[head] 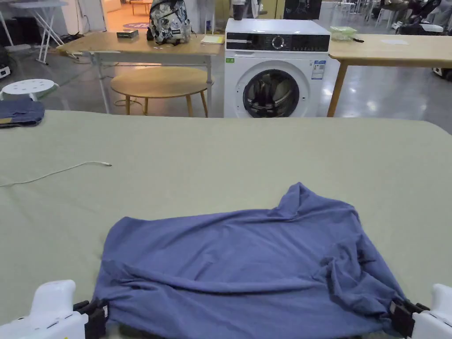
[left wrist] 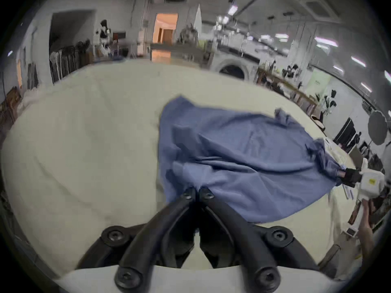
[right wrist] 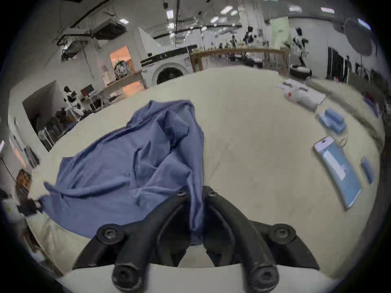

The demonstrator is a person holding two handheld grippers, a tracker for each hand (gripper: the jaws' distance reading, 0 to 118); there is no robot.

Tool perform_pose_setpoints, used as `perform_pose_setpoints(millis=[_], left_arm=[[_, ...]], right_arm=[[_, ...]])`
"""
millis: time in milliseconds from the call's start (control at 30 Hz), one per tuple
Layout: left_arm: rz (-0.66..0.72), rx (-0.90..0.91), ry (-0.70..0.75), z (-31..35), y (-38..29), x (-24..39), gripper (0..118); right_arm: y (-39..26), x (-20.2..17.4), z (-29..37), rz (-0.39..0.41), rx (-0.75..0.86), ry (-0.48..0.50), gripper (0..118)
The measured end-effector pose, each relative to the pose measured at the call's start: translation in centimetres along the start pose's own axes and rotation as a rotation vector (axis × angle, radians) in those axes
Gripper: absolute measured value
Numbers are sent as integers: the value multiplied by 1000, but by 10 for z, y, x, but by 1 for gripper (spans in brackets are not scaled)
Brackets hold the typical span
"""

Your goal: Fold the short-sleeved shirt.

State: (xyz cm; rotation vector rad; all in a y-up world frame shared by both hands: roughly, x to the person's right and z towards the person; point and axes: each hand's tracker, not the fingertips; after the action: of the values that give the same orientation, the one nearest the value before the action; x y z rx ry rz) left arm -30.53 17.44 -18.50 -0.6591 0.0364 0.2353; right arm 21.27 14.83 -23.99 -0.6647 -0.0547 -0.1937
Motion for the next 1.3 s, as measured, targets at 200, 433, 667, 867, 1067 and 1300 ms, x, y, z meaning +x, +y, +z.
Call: perform_pose_setpoints(millis=[200,433,667,867,1067,1300], left_arm=[[-6,-22,-29,58,-12,-6,0],[-34,-147,3,88,-77,-17,0],[-167,-46,114,105,-92,-13,38],[-101,212,36,152,-58,8,38],[-101,405,-44,190,-22,39,38],[-197,380,-100,199,-15,67,0]], right_arm=[[-14,24,63,-128,8,14,7],[-85,40,113,-151,-77,-1,7],[-109,57,117,-106,-73,-82,47],[-75,30,162,33,98,-73,47],[-33,-32,190,194,287,102,43],[-15,-66,184,242,304,196,0]])
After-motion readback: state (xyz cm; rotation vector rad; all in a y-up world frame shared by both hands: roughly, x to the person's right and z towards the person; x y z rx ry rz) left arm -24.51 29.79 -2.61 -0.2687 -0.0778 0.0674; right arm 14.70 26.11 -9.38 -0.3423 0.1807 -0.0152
